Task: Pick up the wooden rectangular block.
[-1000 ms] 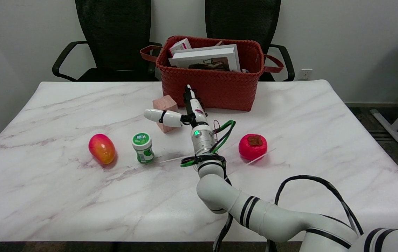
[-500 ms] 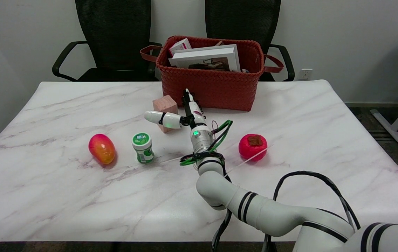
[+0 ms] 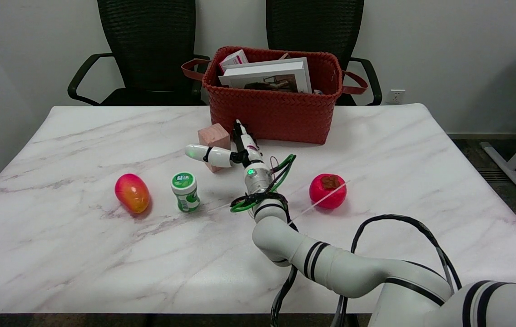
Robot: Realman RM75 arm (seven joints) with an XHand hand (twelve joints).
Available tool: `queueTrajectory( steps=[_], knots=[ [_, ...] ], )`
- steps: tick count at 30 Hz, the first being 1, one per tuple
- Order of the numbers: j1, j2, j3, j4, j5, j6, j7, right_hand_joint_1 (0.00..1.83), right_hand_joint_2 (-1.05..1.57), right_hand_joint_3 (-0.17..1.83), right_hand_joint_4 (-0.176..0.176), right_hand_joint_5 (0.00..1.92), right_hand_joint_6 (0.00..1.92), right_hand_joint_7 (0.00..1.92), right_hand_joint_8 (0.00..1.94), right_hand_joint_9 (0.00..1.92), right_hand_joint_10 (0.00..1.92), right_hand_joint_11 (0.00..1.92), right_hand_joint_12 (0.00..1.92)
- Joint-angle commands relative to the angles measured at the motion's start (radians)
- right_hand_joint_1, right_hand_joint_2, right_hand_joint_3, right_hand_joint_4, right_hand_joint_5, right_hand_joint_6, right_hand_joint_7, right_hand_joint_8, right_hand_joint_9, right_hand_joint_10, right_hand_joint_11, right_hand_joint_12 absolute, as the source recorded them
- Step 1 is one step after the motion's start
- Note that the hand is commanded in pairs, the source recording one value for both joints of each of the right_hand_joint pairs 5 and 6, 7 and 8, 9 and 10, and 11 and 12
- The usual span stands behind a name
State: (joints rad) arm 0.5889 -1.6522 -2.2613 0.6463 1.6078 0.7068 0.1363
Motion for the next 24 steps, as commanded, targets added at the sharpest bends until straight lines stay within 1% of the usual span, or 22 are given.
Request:
queueTrajectory(
  steps=[1,13,17,24],
  knots=[
    [0.040,-0.015,0.004,-0.081,-0.006,-0.044,0.036,0.84,0.40,-0.08,0.000,0.00,0.00,0.13,0.13,0.16,0.16,0.00,0.00],
    [0.061,-0.021,-0.001,-0.128,-0.007,-0.051,0.036,0.84,0.40,-0.09,0.000,0.00,0.00,0.12,0.12,0.14,0.14,0.00,0.00],
    [0.068,-0.023,-0.003,-0.139,-0.007,-0.052,0.036,0.88,0.43,-0.17,0.000,0.00,0.00,0.11,0.11,0.14,0.14,0.00,0.00],
    [0.085,-0.038,-0.004,-0.167,-0.007,-0.052,0.034,0.94,0.46,-0.17,0.000,0.00,0.00,0.11,0.11,0.13,0.13,0.00,0.00]
  ],
)
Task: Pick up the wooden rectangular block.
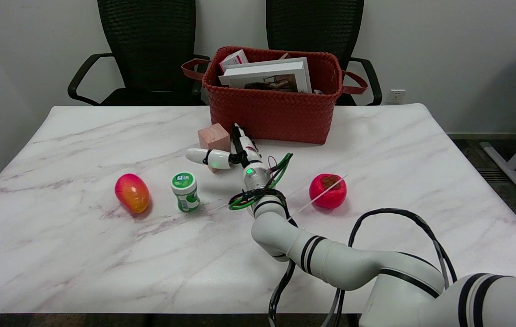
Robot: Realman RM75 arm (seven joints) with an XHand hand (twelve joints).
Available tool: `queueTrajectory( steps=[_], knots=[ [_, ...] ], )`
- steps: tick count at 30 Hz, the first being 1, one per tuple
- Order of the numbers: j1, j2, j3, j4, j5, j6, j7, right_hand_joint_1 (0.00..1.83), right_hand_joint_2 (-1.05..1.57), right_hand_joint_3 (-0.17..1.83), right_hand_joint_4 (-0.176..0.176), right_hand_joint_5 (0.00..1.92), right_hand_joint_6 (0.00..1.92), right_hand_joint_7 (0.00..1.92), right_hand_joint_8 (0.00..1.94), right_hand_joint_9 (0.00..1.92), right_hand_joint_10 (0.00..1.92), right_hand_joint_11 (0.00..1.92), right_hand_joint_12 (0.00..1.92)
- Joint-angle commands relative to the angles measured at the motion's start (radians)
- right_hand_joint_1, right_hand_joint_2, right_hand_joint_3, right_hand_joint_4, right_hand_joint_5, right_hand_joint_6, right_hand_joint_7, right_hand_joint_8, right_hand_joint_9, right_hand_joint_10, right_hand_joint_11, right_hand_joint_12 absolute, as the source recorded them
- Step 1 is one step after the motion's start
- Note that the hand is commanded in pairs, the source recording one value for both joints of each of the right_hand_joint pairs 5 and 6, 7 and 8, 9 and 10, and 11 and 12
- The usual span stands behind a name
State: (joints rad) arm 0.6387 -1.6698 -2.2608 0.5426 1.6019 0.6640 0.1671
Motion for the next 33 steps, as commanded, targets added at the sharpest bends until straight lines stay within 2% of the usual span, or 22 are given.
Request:
queueTrajectory(
  steps=[1,7,13,33],
  knots=[
    [0.036,-0.021,-0.005,-0.066,-0.001,-0.009,0.004,0.96,0.46,-0.17,0.000,0.00,0.00,0.11,0.11,0.13,0.13,0.00,0.00],
    [0.039,-0.024,-0.005,-0.067,-0.001,-0.009,0.004,0.97,0.43,-0.11,0.000,0.00,0.00,0.13,0.13,0.16,0.16,0.00,0.00],
    [0.041,-0.027,-0.002,-0.059,0.001,-0.009,0.005,0.97,0.41,-0.03,0.000,0.00,0.00,0.22,0.22,0.26,0.26,0.00,0.00],
    [0.044,-0.038,0.003,-0.069,0.006,-0.037,0.048,0.97,0.47,-0.07,0.000,0.00,0.00,0.58,0.58,0.46,0.46,0.03,0.03]
  ],
)
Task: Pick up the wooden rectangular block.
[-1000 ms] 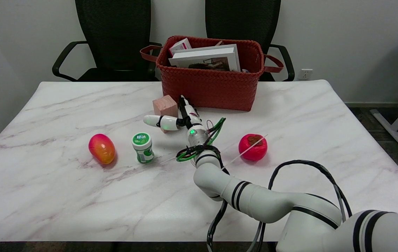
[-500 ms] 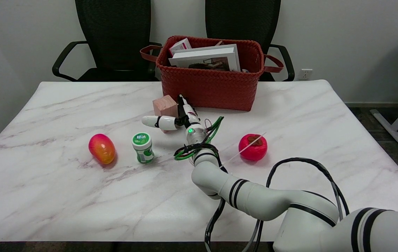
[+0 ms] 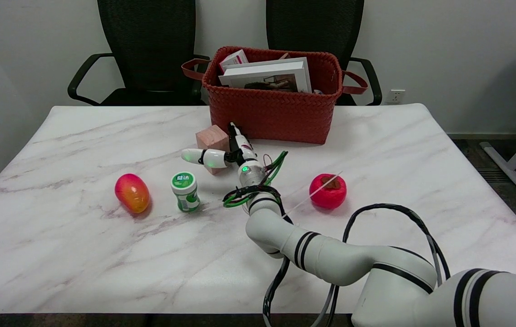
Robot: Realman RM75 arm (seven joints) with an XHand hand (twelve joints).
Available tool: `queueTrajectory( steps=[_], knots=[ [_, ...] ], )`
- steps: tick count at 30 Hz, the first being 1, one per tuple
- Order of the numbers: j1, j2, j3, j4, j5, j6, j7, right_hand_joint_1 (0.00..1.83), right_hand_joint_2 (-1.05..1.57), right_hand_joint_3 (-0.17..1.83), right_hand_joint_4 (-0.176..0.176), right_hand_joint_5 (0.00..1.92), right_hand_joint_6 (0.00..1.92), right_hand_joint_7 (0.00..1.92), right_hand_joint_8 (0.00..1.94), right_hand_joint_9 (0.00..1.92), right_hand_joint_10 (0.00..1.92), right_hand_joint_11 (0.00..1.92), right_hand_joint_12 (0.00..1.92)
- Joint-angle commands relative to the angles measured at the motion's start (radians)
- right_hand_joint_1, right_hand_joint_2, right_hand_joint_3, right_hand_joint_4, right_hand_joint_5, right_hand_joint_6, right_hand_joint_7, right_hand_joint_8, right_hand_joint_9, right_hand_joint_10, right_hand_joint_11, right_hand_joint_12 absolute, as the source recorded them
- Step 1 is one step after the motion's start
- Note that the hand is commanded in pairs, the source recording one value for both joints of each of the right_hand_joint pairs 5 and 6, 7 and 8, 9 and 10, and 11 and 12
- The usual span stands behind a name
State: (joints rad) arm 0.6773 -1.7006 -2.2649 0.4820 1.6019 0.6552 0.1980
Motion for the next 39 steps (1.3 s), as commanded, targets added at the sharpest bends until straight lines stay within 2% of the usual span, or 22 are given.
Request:
queueTrajectory(
  steps=[1,2,3,6,7,11,15,18,21,24,28,36,39],
  knots=[
    [0.005,-0.007,0.009,-0.009,0.007,-0.032,0.017,0.97,0.48,-0.07,0.000,0.00,0.00,0.60,0.60,0.47,0.47,0.04,0.04],
    [0.005,-0.007,0.010,-0.010,0.007,-0.033,0.017,0.97,0.49,-0.08,0.000,0.00,0.00,0.67,0.67,0.51,0.51,0.09,0.09],
    [0.005,-0.007,0.010,-0.012,0.007,-0.033,0.017,0.97,0.50,-0.09,0.000,0.09,0.09,0.74,0.74,0.54,0.54,0.14,0.14],
    [0.004,-0.007,0.013,-0.017,0.007,-0.033,0.019,0.97,0.56,-0.13,0.000,0.60,0.60,0.94,0.94,0.62,0.62,0.22,0.22],
    [0.004,-0.006,0.013,-0.018,0.007,-0.032,0.019,0.97,0.58,-0.14,0.000,0.64,0.64,1.01,1.01,0.64,0.64,0.24,0.24],
    [-0.001,-0.005,0.014,-0.018,0.007,-0.024,0.019,0.97,0.65,-0.17,0.000,0.64,0.64,1.17,1.17,0.73,0.73,0.32,0.32],
    [-0.003,-0.004,0.014,-0.018,0.007,-0.023,0.016,0.96,0.67,-0.17,0.000,0.68,0.68,1.23,1.23,0.83,0.83,0.40,0.40],
    [-0.003,-0.003,0.014,-0.018,0.007,-0.018,0.011,0.98,0.72,-0.17,0.000,0.79,0.79,1.29,1.29,1.03,1.03,0.51,0.51],
    [-0.003,-0.006,0.014,-0.018,0.007,-0.013,0.010,1.02,0.75,-0.17,0.000,0.78,0.78,1.32,1.32,1.12,1.12,0.57,0.57],
    [-0.004,-0.006,0.014,-0.018,0.007,-0.013,0.010,1.07,0.75,-0.17,0.000,0.76,0.76,1.38,1.38,1.24,1.24,0.82,0.82],
    [-0.007,-0.004,0.014,-0.010,0.007,-0.012,0.015,1.14,0.72,-0.11,0.000,0.90,0.90,1.43,1.43,1.30,1.30,0.90,0.90],
    [-0.017,0.001,0.011,0.023,-0.001,0.023,0.017,1.11,0.73,-0.11,0.000,1.09,1.09,1.52,1.52,1.39,1.39,1.00,1.00],
    [-0.021,0.006,0.013,0.041,-0.001,0.033,0.017,1.12,0.73,-0.10,0.000,1.25,1.25,1.57,1.57,1.41,1.41,1.02,1.02]
  ],
)
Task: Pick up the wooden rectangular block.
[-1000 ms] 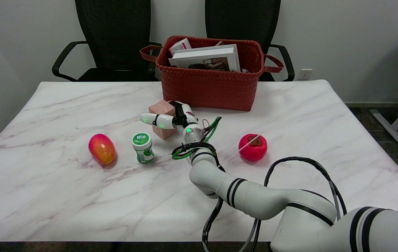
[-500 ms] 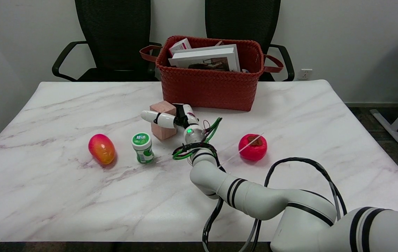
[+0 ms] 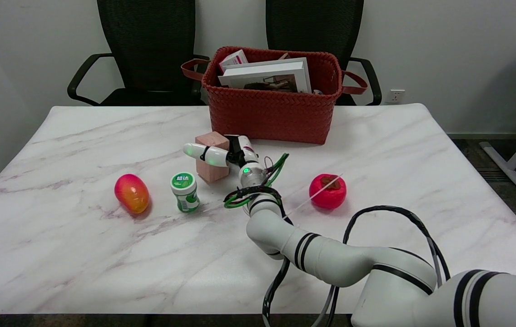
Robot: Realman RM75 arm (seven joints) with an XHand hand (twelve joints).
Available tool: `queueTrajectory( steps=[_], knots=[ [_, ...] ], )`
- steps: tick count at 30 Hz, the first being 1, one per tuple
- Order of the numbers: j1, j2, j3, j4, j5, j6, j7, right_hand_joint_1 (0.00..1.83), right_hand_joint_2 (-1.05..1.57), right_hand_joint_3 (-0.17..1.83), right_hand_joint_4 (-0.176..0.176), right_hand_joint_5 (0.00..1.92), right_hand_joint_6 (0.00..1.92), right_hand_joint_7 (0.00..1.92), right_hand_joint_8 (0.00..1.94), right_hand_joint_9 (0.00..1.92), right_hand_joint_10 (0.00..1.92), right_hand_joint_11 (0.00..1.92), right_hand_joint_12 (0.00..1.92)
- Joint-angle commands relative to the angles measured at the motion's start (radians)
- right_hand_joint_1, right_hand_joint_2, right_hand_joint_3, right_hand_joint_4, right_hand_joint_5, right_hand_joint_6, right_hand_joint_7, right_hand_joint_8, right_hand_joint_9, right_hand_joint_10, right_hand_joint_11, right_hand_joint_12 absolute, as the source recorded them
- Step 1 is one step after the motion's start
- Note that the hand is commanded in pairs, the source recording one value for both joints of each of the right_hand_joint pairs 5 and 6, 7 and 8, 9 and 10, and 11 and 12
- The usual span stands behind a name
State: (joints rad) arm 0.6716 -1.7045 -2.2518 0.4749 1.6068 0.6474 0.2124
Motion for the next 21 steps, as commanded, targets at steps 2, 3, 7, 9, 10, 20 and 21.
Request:
queueTrajectory(
  steps=[2,3,7,9,10,20,21],
  knots=[
    [-0.019,0.013,0.000,0.061,-0.006,0.043,0.003,1.14,0.74,-0.09,0.000,1.33,1.33,1.60,1.60,1.44,1.44,1.03,1.03],
    [-0.022,0.014,0.001,0.068,-0.006,0.044,0.003,1.14,0.74,-0.07,0.000,1.34,1.34,1.60,1.60,1.44,1.44,1.04,1.04],
    [-0.028,0.023,0.001,0.110,-0.008,0.055,0.000,1.13,0.76,-0.03,0.000,1.34,1.34,1.62,1.62,1.45,1.45,1.07,1.07],
    [-0.028,0.028,-0.002,0.129,-0.008,0.067,-0.004,1.13,0.76,-0.02,0.000,1.34,1.34,1.62,1.62,1.46,1.46,1.08,1.08],
    [-0.029,0.031,-0.004,0.142,-0.008,0.073,-0.004,1.13,0.77,-0.01,0.000,1.34,1.34,1.62,1.62,1.46,1.46,1.08,1.08],
    [-0.038,0.044,-0.002,0.186,-0.005,0.077,-0.003,1.12,0.78,0.03,0.000,1.36,1.36,1.68,1.68,1.52,1.52,1.16,1.16],
    [-0.040,0.044,-0.001,0.188,-0.006,0.077,-0.003,1.12,0.78,0.03,0.000,1.36,1.36,1.68,1.68,1.52,1.52,1.15,1.15]
  ],
)
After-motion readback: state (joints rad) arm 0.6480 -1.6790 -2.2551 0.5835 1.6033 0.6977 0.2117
